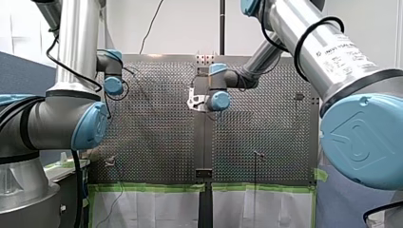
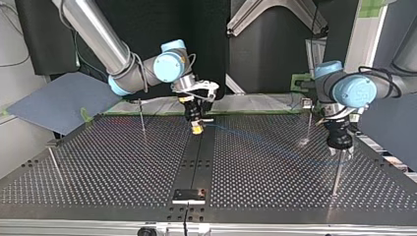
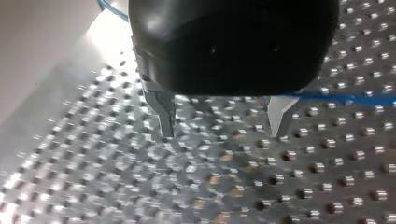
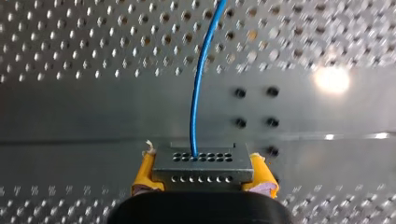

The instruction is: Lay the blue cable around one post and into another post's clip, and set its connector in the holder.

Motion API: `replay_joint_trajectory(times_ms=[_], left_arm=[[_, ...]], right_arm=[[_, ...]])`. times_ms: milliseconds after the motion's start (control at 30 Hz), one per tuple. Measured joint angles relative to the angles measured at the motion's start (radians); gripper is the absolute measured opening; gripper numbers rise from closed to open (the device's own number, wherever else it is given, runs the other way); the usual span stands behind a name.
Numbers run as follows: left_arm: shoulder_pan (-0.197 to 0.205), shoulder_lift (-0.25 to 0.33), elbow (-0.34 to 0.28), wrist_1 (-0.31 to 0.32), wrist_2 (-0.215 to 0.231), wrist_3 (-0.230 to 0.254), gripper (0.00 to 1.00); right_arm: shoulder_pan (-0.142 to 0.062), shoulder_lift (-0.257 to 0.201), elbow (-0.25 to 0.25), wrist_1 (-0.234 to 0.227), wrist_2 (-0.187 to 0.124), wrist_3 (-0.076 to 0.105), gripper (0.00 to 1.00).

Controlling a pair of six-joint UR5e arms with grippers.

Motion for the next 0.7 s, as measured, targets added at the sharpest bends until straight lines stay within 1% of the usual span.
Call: replay_joint_trajectory(times_ms=[133,267,400,533,600,700], left_arm=[[-0.002,-0.035,0.0,0.019,0.034,-0.033,1.0],[-0.003,-0.067,0.0,0.027,0.058,-0.066,1.0],[-0.004,-0.077,0.0,0.029,0.064,-0.078,1.0],[-0.005,-0.079,0.0,0.03,0.063,-0.081,1.0],[-0.005,-0.079,0.0,0.032,0.062,-0.081,1.0],[-0.005,-0.079,0.0,0.036,0.061,-0.081,1.0]], right_arm=[[-0.016,0.0,0.023,-0.01,0.013,0.001,0.0],[-0.035,0.0,0.052,-0.036,0.021,0.011,0.0],[-0.053,0.0,0.085,-0.068,0.026,0.02,0.0],[-0.068,0.0,0.119,-0.102,0.041,0.024,0.0],[-0.077,0.0,0.135,-0.119,0.05,0.029,0.0],[-0.098,0.0,0.163,-0.146,0.06,0.038,0.0]])
